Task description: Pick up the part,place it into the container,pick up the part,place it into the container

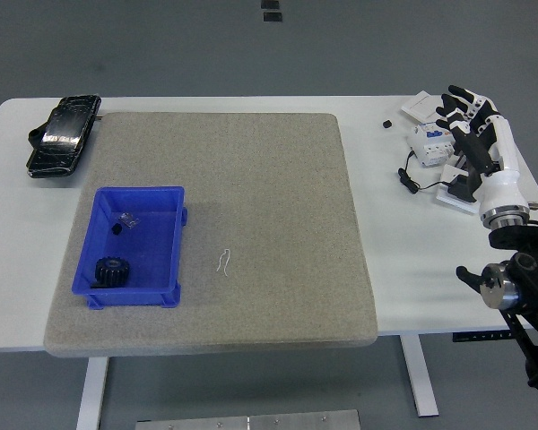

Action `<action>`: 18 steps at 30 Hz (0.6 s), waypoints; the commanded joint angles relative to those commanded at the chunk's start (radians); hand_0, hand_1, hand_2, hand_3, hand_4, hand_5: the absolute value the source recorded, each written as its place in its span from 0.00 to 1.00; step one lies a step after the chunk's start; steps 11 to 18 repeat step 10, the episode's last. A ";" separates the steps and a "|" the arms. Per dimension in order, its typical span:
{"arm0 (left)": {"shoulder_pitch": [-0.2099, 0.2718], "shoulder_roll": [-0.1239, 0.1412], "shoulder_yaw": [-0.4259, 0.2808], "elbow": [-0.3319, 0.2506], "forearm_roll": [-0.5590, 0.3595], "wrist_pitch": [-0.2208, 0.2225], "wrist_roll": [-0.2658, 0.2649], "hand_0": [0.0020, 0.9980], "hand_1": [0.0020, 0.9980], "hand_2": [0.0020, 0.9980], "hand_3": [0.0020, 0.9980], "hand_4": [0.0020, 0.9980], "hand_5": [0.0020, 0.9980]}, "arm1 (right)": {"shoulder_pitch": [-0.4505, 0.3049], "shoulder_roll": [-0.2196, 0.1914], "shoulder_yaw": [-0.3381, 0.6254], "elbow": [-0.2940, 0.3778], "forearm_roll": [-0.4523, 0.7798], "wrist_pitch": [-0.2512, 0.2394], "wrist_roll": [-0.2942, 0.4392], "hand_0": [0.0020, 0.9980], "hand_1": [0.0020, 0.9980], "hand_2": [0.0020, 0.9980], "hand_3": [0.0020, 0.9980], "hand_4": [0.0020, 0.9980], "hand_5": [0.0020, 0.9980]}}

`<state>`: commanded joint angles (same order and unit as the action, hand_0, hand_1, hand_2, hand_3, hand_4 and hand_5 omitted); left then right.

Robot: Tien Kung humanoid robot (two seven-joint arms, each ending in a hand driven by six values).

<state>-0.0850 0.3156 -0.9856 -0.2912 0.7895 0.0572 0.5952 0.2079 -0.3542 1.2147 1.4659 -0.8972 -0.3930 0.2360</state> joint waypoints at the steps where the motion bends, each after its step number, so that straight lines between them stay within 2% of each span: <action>1: 0.000 0.000 0.000 0.000 -0.001 0.000 0.000 0.75 0.72 0.72 0.63 0.68 0.39 | 0.000 0.000 0.002 0.000 0.000 0.001 0.000 0.71 0.72 0.75 0.71 0.79 0.47; 2: -0.001 0.000 0.000 0.000 -0.001 0.000 0.000 0.75 0.72 0.72 0.63 0.68 0.39 | -0.001 0.000 0.003 0.001 0.001 0.002 0.000 0.72 0.71 0.75 0.71 0.79 0.51; 18: -0.001 0.001 -0.003 -0.001 0.002 0.001 0.002 0.75 0.72 0.72 0.63 0.68 0.39 | 0.002 -0.002 0.003 0.002 0.014 0.012 0.002 0.72 0.71 0.75 0.72 0.80 0.51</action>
